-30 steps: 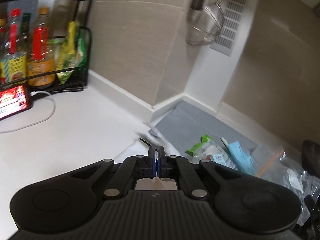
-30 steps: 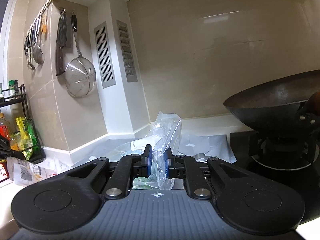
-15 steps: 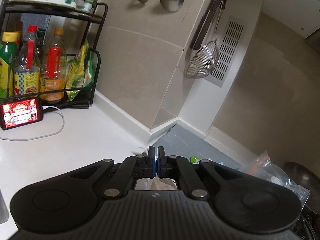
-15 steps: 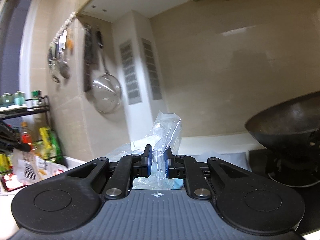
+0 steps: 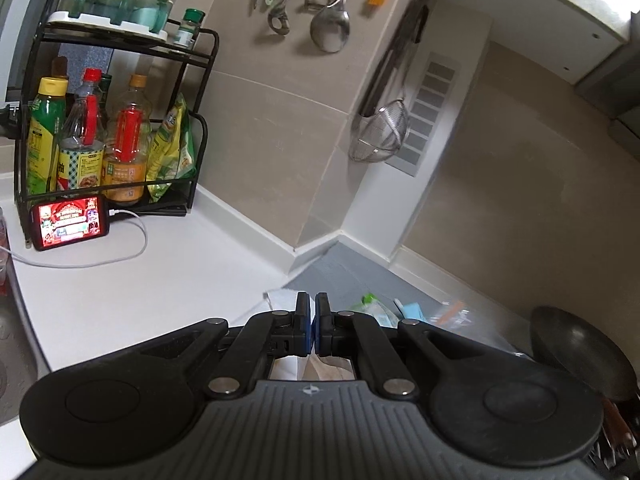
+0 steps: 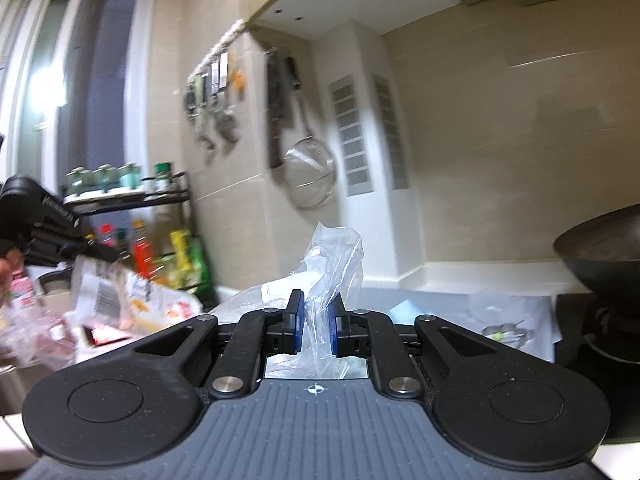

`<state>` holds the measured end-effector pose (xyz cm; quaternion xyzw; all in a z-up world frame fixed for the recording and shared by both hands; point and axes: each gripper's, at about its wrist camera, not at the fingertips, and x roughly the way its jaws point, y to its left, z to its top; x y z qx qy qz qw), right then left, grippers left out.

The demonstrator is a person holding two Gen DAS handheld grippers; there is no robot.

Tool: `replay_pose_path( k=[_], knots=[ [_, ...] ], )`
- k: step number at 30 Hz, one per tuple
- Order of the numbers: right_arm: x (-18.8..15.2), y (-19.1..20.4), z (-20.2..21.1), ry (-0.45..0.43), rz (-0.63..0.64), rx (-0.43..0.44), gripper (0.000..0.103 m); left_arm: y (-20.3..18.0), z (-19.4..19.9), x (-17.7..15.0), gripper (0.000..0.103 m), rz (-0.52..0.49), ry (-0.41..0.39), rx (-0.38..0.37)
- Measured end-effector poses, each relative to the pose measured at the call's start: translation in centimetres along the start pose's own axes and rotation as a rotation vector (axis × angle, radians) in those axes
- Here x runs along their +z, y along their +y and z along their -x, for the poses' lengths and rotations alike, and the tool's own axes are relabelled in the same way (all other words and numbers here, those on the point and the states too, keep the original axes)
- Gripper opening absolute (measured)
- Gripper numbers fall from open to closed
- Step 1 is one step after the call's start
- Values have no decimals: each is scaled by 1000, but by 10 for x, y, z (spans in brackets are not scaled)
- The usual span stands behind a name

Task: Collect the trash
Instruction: 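Lift the clear bag with the right tool while the left tool lifts the snack wrapper, then lower both tools over the blue bin and open them to drop the trash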

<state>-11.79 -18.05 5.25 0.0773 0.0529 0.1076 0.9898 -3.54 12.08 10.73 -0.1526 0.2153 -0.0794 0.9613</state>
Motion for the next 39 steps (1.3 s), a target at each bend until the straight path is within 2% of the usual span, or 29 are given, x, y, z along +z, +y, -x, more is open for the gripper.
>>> replay_pose_path(
  k=[7, 13, 19, 27, 31, 39],
  knots=[
    [-14, 13, 30, 91, 37, 128, 14, -2, 27, -34, 1, -56, 57, -11],
    [-38, 25, 43, 210, 92, 178, 14, 3, 26, -74, 1, -55, 154, -12],
    [-77, 30, 35, 365, 115, 158, 14, 11, -2, -121, 1, -46, 294, 4],
    [-137, 28, 0, 609, 95, 161, 14, 23, -48, -188, 1, -47, 463, 46],
    [-172, 26, -17, 725, 107, 134, 14, 29, -72, -217, 1, -53, 541, 70],
    [-221, 19, -45, 907, 80, 94, 14, 30, -114, -268, 1, -123, 652, 105]
  ],
)
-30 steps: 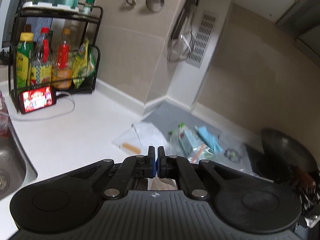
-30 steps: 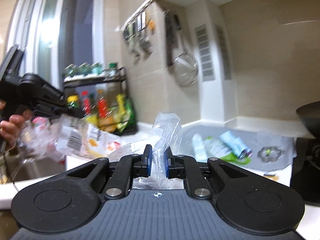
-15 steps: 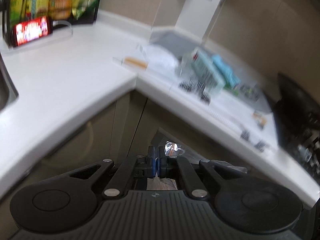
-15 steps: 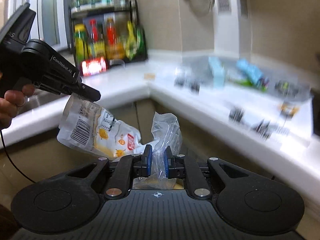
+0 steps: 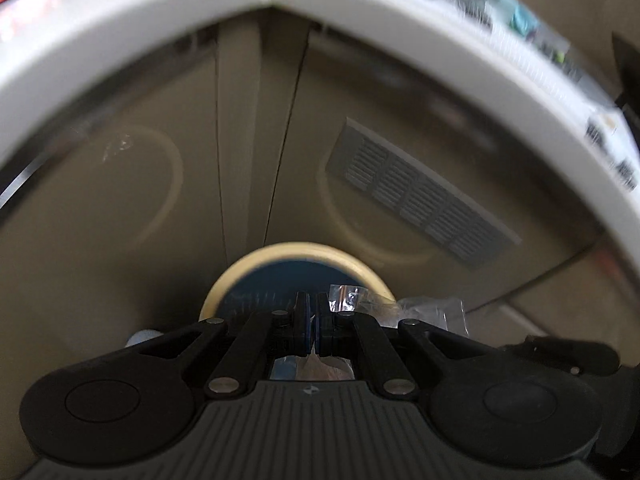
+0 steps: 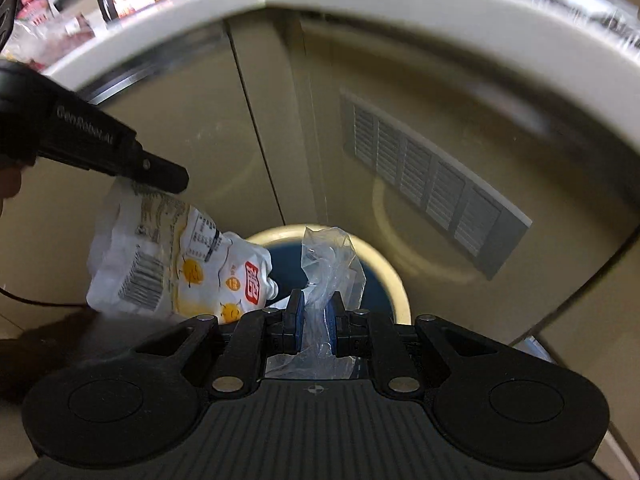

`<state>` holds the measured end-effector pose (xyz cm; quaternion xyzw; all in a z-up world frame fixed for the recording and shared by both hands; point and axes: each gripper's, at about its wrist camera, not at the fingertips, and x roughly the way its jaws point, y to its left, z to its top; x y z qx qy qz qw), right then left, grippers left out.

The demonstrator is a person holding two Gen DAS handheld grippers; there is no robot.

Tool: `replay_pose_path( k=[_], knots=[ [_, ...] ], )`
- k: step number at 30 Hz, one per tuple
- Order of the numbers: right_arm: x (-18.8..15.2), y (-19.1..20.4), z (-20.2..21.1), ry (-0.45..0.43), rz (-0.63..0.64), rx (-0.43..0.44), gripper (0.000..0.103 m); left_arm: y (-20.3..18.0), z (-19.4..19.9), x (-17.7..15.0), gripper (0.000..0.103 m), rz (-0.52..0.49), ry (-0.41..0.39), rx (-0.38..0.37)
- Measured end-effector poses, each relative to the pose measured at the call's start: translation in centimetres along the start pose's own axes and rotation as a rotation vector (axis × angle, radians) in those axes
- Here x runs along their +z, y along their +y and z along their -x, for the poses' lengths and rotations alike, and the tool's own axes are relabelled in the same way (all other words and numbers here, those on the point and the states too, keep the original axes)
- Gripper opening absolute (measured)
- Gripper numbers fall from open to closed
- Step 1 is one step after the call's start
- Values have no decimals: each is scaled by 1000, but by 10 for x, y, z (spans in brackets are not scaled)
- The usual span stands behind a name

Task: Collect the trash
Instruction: 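Lower both tools over the blue bin and open them to drop the trash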

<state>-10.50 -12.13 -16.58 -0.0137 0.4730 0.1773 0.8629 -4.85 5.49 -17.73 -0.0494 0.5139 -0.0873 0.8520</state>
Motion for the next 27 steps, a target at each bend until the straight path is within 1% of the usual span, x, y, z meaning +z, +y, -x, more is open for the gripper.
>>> replay_pose_path(
  k=[4, 8, 14, 18, 19, 22, 27],
  knots=[
    [-4, -1, -20, 51, -6, -2, 14, -3, -29, -6, 1, -18, 39, 25],
    [-5, -5, -46, 128, -29, 3, 14, 0, -56, -11, 1, -7, 93, 52],
    [-5, -10, -80, 240, -88, 21, 14, 5, -85, -14, 1, -3, 157, 97],
    [-4, -10, -91, 273, -92, 21, 14, 5, -101, -16, 1, 1, 195, 117],
    [1, -13, -97, 280, -90, 21, 14, 5, -104, -17, 1, 2, 206, 119],
    [-1, -16, -100, 302, -91, 18, 14, 1, -118, -19, 1, 2, 236, 132],
    [0, -17, -110, 332, -99, 21, 14, -2, -130, -20, 1, -1, 252, 147]
  ],
)
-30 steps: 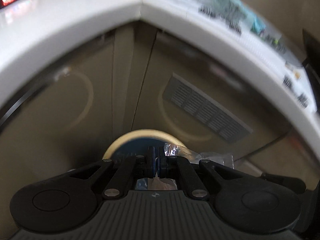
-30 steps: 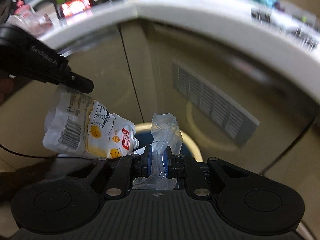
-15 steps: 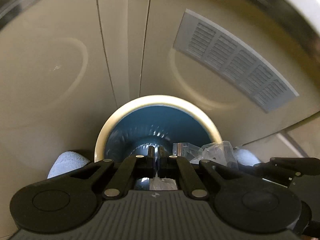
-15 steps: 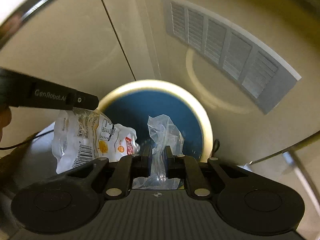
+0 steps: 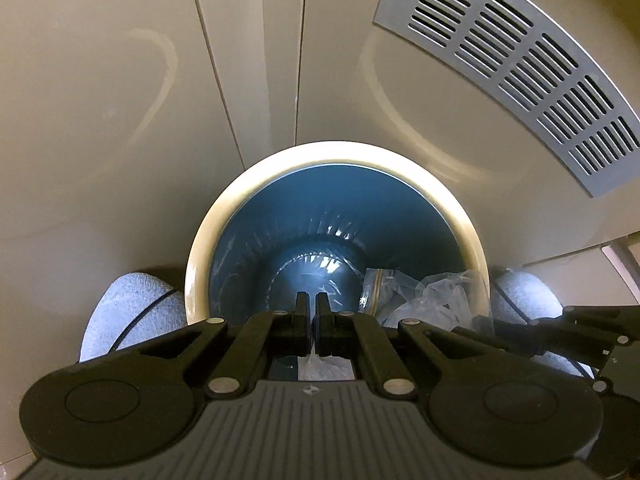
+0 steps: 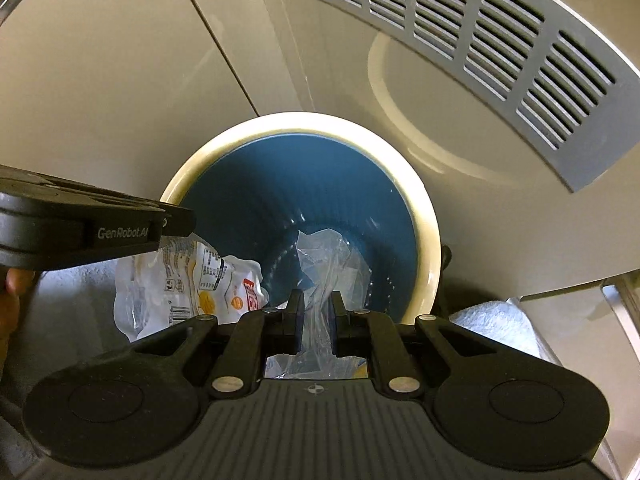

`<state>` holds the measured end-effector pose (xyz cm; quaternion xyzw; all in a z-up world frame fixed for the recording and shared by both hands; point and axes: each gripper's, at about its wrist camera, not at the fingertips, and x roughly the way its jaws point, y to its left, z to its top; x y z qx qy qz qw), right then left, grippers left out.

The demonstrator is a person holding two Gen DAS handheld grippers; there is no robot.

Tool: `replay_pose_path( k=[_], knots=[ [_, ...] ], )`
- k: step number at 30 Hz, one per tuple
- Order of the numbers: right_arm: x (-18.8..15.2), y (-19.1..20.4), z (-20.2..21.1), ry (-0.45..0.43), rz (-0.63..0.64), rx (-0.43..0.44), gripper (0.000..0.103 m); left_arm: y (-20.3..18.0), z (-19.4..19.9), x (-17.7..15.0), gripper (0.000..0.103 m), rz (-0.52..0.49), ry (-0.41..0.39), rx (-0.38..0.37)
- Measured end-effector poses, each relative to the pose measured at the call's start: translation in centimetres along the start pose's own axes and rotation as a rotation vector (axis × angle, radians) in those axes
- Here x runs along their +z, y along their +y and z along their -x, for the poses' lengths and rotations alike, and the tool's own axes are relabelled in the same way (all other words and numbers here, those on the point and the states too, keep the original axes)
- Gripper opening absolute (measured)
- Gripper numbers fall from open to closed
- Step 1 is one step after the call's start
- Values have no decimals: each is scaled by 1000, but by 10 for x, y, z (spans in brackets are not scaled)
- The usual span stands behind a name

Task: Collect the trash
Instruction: 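Lower both tools over the blue bin and open them to drop the trash, then raise both tools back toward the mat and the remaining trash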

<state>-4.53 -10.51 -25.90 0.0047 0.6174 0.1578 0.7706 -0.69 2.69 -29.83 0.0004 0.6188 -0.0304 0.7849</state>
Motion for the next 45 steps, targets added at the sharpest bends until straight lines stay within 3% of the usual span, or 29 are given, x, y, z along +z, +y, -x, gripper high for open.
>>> replay_pose_path(
  k=[9, 11, 12, 13, 14, 15, 16, 17, 24, 33, 45],
  knots=[
    [10, -1, -10, 19, -11, -26, 15, -9, -22, 1, 1, -2, 28, 22],
    [11, -1, -11, 30, -14, -43, 18, -8, -24, 1, 3, -4, 39, 11],
    [12, -1, -12, 42, -14, -46, 33, -7, -26, 2, 5, 0, 48, 5],
    [12, 0, -12, 47, -14, -55, 55, -5, -28, 3, 24, 3, 57, -3],
    [12, 1, -10, 37, -16, -73, 64, -5, -27, 4, 63, 6, 61, -5],
    [11, 2, -7, 20, -17, -88, 70, -4, -24, 4, 81, 13, 50, 7],
    [11, 2, -3, 5, -15, -93, 70, -4, -19, 2, 100, 20, 11, 32],
    [11, 2, 2, -8, -13, -95, 71, -4, -10, 1, 102, 19, -36, 53],
    [-3, 12, 53, -135, 37, -114, 85, -5, 26, -9, 103, -63, -99, 86],
    [-28, 16, 95, -284, 48, -157, 87, 14, 56, -18, 103, 56, -119, 133],
    [-41, 33, 139, -425, 112, -108, 95, 26, 111, -22, 103, 84, -222, 88]
  ],
)
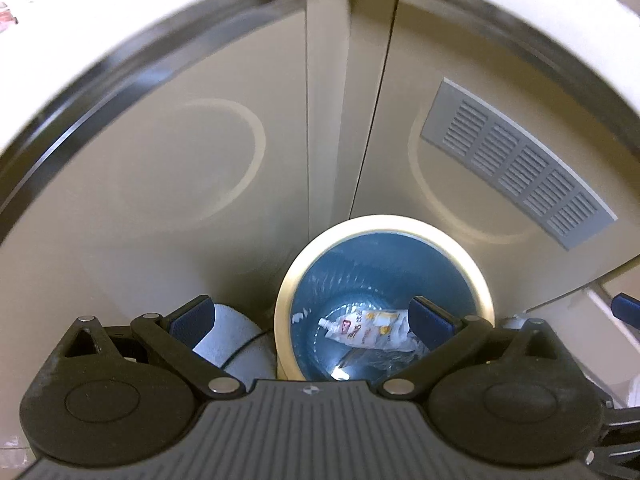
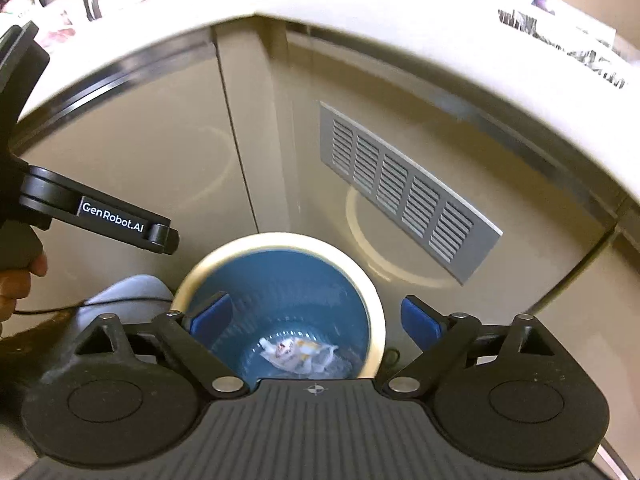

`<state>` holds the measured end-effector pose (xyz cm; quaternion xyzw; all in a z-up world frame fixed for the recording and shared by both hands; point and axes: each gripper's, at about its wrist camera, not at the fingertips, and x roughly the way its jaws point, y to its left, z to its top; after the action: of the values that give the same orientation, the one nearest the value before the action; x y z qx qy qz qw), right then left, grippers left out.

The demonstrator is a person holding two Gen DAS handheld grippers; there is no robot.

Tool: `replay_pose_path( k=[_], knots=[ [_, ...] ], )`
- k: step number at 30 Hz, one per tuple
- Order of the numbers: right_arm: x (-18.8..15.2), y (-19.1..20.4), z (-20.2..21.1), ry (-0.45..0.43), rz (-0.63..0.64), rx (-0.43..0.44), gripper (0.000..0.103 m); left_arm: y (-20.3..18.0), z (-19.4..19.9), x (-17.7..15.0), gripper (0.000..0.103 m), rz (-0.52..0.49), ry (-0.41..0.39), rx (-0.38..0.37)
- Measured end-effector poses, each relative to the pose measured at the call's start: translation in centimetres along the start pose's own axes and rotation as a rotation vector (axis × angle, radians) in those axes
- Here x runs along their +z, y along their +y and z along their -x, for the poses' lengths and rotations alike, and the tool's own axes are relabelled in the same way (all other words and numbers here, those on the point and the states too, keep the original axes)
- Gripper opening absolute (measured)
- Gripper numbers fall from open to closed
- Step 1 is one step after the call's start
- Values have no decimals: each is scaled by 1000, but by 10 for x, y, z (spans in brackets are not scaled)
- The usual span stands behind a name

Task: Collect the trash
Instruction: 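Raise both tools back toward the mat and the remaining trash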

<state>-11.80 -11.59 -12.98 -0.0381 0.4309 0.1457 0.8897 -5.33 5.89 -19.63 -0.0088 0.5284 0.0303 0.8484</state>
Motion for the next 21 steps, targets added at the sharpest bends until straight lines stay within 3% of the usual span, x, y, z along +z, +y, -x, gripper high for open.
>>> replay_pose_path(
  k=[7, 16, 21],
  knots=[
    [8, -3, 32, -99, -14, -50, 95, 17, 25, 5, 103, 56, -41, -15],
    [24, -11, 67, -211, -27, -40, 97, 6, 62, 18, 103, 12, -109, -44],
    [39, -20, 95, -348, -14, -106, 99, -8, 99, 38, 103, -47, -201, -45]
  ],
)
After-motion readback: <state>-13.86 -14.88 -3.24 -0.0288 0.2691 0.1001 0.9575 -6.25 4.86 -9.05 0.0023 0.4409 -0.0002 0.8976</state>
